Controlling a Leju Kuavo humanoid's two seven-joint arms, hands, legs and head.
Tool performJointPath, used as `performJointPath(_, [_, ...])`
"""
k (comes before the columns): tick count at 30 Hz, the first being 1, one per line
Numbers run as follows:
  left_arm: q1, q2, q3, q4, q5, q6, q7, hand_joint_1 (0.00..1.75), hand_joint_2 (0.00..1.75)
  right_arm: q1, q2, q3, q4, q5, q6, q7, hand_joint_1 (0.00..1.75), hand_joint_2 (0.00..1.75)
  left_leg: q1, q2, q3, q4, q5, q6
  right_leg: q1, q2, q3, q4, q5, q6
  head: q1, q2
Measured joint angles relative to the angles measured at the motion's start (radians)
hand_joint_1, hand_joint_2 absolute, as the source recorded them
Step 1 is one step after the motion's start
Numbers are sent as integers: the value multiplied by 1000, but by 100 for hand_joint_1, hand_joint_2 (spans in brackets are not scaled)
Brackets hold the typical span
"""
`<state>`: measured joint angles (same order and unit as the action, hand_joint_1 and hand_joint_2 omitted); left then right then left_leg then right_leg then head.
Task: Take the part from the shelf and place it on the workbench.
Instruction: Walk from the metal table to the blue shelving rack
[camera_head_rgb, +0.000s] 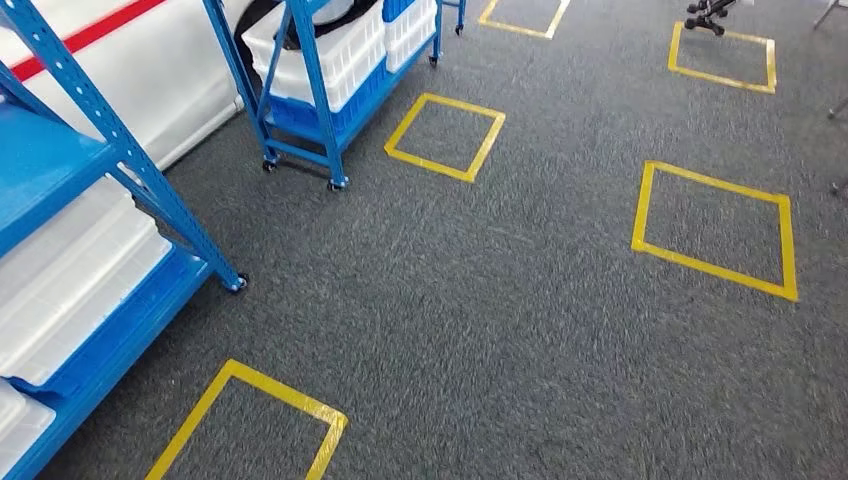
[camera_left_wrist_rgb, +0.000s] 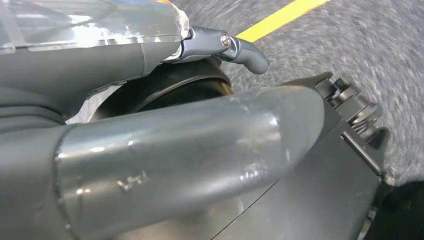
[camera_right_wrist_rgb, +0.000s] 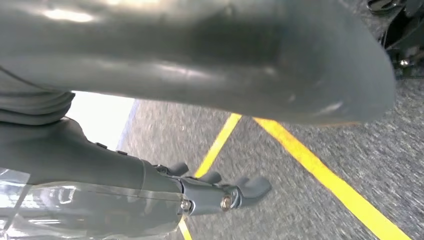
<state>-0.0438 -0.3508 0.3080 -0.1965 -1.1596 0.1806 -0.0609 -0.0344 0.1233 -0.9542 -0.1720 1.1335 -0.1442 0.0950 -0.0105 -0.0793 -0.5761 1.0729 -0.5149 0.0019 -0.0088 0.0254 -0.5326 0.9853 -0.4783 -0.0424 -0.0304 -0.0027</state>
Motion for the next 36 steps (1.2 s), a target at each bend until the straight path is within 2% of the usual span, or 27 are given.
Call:
performJointPath(1, [-1, 1, 3, 0, 1, 4, 1, 0, 0, 3, -1, 0, 0, 2, 1, 0, 0, 0, 0, 30, -24, 56, -33, -5, 2, -17, 3, -2, -1, -3, 0, 0])
performJointPath(2, [-4, 2, 6, 0, 1, 7, 1, 0, 0, 5, -3, 1, 0, 4, 2, 0, 0, 0, 1, 45, -52, 119, -64, -11, 3, -35, 4, -2, -3, -6, 0, 0])
performJointPath(3, [-6, 2, 9, 0, 1, 9, 1, 0, 0, 6, -6, 1, 1, 6, 5, 0, 0, 0, 2, 52, -73, 169, -83, -17, 4, -53, 5, -1, -5, -7, 0, 0])
performJointPath(4, [-8, 2, 11, 0, 2, 10, 1, 0, 0, 6, -10, 1, 1, 9, 7, 0, 0, 0, 4, 57, -80, 190, -84, -22, 4, -69, 5, 1, -7, -7, 0, 0])
performJointPath(5, [-7, 2, 13, 0, 2, 11, 1, 0, 0, 4, -13, 2, 2, 11, 10, 0, 0, 0, 5, 62, -68, 173, -66, -26, 3, -83, 5, 4, -9, -5, 0, 0])
performJointPath(6, [-6, 2, 14, 0, 2, 12, 2, 0, 0, 2, -16, 2, 2, 12, 12, -1, 0, 0, 7, 73, -38, 121, -34, -28, 2, -96, 6, 8, -13, -3, 0, 0])
performJointPath(8, [0, 2, 15, 0, 4, 14, 5, 0, 0, 0, -17, 3, 3, 15, 15, -1, 0, 0, 6, 116, 27, -7, 17, -25, 4, -116, 6, 18, -21, 4, 0, 0])
performJointPath(10, [2, 2, 15, 0, 4, 16, 6, 0, 0, 0, -17, 4, 4, 17, 15, -1, 0, 0, 1, 138, 50, -63, 29, -9, 9, -134, 4, 26, -25, 13, 0, 0])
performJointPath(12, [2, 1, 16, 0, 4, 17, 5, 0, 0, -6, -17, 7, 5, 21, 16, -1, 0, 0, -1, 121, 46, -69, 34, 9, 10, -152, 4, 26, -26, 21, 0, 0])
performJointPath(13, [2, 0, 16, 0, 4, 17, 5, 0, 0, -9, -17, 8, 5, 23, 16, -1, 0, 0, 0, 112, 47, -75, 38, 16, 8, -144, 5, 30, -30, 27, 0, 0])
performJointPath(15, [0, -2, 17, 0, 4, 17, 4, 0, 0, -11, -16, 10, 5, 27, 17, 0, 0, 0, 5, 95, 49, -85, 48, 29, 3, -94, -14, 79, -67, 37, 0, 0])
performJointPath(16, [-1, -3, 17, 0, 4, 17, 4, 0, 0, -10, -14, 10, 6, 29, 18, 0, 0, 0, 7, 87, 48, -86, 52, 33, -1, -61, -38, 134, -99, 41, 0, 0])
performJointPath(17, [-2, -3, 18, 0, 4, 17, 4, 0, 0, -8, -11, 10, 6, 29, 18, 0, 0, 0, 8, 78, 45, -86, 53, 36, -3, -42, -70, 200, -132, 44, 0, 0])
performJointPath(18, [-2, -3, 18, 0, 5, 17, 4, 0, 0, -6, -9, 10, 6, 30, 19, 0, 0, 0, 8, 67, 43, -85, 55, 37, -6, -35, -100, 261, -156, 46, 0, 0])
performJointPath(19, [-3, -3, 19, 0, 5, 17, 3, 0, 0, -5, -7, 10, 6, 30, 19, 0, 0, 0, 8, 54, 42, -84, 56, 36, -9, -32, -118, 298, -161, 48, 0, 0])
performJointPath(20, [-3, -3, 19, 0, 5, 17, 3, 0, 0, -4, -6, 10, 6, 31, 20, 0, 0, 0, 9, 40, 41, -83, 56, 34, -11, -31, -120, 297, -146, 50, 0, 0])
performJointPath(21, [-4, -3, 20, 0, 5, 17, 3, 0, 0, -3, -5, 10, 6, 31, 20, 0, 0, 0, 11, 25, 42, -81, 56, 32, -15, -27, -103, 260, -113, 51, 0, 0])
performJointPath(22, [-5, -4, 20, 0, 5, 17, 3, 0, 0, -3, -5, 10, 6, 31, 20, 0, 0, 0, 13, 11, 42, -77, 55, 28, -19, -16, -75, 196, -72, 53, 0, 0])
performJointPath(23, [-7, -4, 20, 0, 5, 16, 3, 0, 0, -2, -5, 10, 7, 32, 20, 0, 0, 0, 13, 0, 40, -73, 54, 22, -23, 9, -46, 132, -44, 54, 0, 0])
performJointPath(24, [-8, -4, 21, 0, 6, 16, 3, 0, 0, -1, -5, 10, 7, 32, 20, 0, 0, 0, 14, -12, 36, -68, 53, 15, -26, 31, -25, 83, -26, 55, 0, 0])
performJointPath(26, [-9, -4, 21, 0, 6, 16, 3, 0, 0, -1, -5, 10, 8, 33, 20, 0, 0, 0, 16, -31, 25, -63, 55, 0, -24, 55, -13, 48, -23, 52, 0, 0])
performJointPath(28, [-9, -4, 22, 0, 7, 16, 3, 0, 0, -4, -5, 10, 8, 34, 20, 0, 0, 0, 20, -45, 17, -61, 57, -13, -21, 32, -13, 44, -20, 40, 0, 0])
performJointPath(30, [-8, -3, 22, 0, 8, 17, 4, 0, 0, -4, -7, 10, 8, 34, 19, 1, 0, 0, 18, -9, -5, -18, 28, -21, -21, 3, -12, 37, -16, 24, 0, 0])
performJointPath(32, [-10, -2, 23, 0, 8, 18, 5, 0, 0, 0, -14, 10, 8, 35, 19, 1, 0, 0, 14, 44, -55, 100, -39, -25, -15, -28, -12, 35, -16, 13, -1, 0])
performJointPath(34, [-13, -1, 24, 0, 8, 19, 5, 0, 0, 3, -22, 10, 8, 35, 19, 1, 0, 0, 11, 57, -97, 206, -84, -25, -8, -61, -13, 36, -17, 9, -1, 0])
performJointPath(35, [-13, 0, 24, 0, 8, 19, 5, 0, 0, 3, -25, 10, 8, 36, 19, 1, 0, 0, 10, 59, -94, 215, -80, -22, -5, -76, -12, 37, -18, 8, -1, 0])
performJointPath(36, [-12, 0, 24, 0, 8, 19, 6, 0, 0, 1, -27, 10, 8, 36, 19, 2, 0, 0, 8, 62, -73, 186, -60, -19, -3, -89, -11, 37, -19, 6, -1, 0])
